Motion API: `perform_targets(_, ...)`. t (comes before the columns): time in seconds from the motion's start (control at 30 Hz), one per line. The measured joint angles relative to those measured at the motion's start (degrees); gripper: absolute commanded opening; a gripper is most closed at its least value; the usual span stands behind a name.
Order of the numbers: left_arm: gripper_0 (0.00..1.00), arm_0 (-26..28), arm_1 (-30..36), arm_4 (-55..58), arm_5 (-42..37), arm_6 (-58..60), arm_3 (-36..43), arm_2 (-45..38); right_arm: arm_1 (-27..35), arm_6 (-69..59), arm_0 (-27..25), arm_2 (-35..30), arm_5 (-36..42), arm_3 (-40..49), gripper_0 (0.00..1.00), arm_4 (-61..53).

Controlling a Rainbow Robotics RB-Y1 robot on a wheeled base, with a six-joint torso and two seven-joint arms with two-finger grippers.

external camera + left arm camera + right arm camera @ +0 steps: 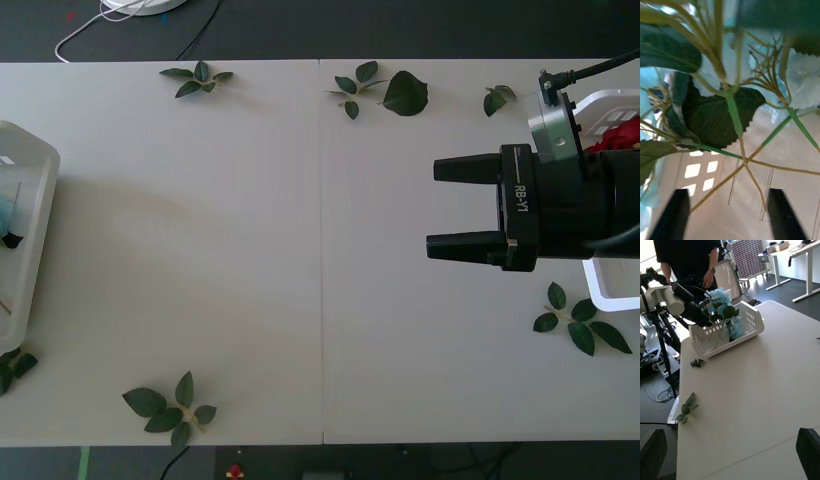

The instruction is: Place the red flowers into the right box and the blue flowers into the left box. If a person shows an open palm, hand one flower to the person first, then continue sorting.

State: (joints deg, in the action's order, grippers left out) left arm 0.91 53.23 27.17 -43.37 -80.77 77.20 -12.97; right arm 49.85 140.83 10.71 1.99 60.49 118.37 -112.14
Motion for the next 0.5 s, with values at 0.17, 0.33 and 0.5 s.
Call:
perform_targets(0.17,1.00,0.0,0.0,4.1,-0.2,0.0,0.0,-3.0,0.0,0.0,0.0,0.0,0.0,0.0,1.00,0.0)
perform_targets(0.33,1.00,0.0,-0.1,8.6,-9.9,0.0,2.1,-9.9,0.0,0.0,0.0,0.0,0.0,0.0,1.00,0.0)
perform_targets(0.5,1.00,1.0,-0.2,9.1,-27.4,0.0,11.4,-19.3,0.0,0.0,0.0,0.0,0.0,0.0,1.00,0.0)
